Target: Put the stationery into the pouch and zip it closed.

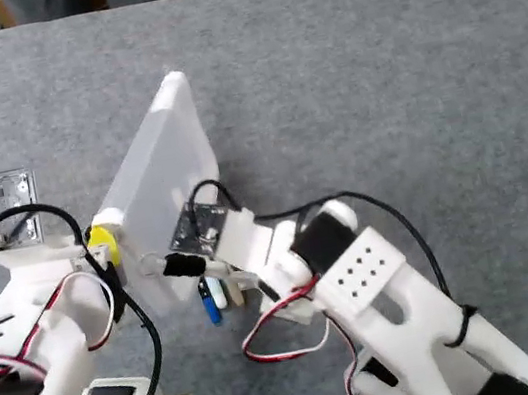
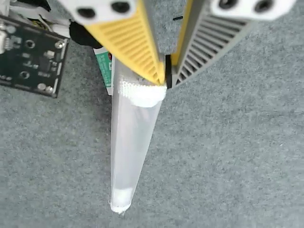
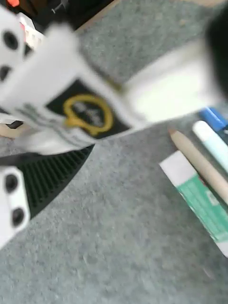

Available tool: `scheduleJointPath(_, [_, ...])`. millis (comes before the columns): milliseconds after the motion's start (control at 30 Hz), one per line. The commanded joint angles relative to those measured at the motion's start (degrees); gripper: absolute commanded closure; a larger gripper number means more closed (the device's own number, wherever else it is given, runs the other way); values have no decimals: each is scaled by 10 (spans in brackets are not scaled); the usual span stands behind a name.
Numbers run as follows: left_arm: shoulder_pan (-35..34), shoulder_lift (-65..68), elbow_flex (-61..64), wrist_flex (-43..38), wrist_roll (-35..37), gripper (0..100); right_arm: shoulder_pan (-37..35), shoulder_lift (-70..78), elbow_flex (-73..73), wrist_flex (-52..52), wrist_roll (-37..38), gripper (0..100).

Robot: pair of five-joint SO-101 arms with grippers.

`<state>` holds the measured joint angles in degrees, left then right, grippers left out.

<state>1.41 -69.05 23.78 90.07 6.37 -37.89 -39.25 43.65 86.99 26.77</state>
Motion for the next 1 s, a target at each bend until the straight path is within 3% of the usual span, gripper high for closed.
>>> scheduleJointPath(0, [0, -3, -32, 2, 10, 972, 28, -36, 6, 5, -1, 984])
scheduleJointPath(100, [0, -4, -22, 1, 10, 972, 22, -59, -25, 46, 13, 952])
scheduleJointPath(267, [-5, -4, 9, -4, 40, 972, 14, -101, -147, 82, 1, 703])
scheduleJointPath(333, [-30, -4, 14, -15, 57, 972, 13, -109, -191, 79, -21, 645])
scheduleJointPath(533, [-112, -4, 15, -21, 96, 972, -65, -111, -259, 65, -73, 676])
scheduleJointPath(700, [-125, -4, 14, -20, 98, 972, -113, -110, -260, 32, -76, 676])
scheduleJointPath(967, [-121, -4, 11, -19, 98, 972, -137, -111, -172, -164, -151, 679])
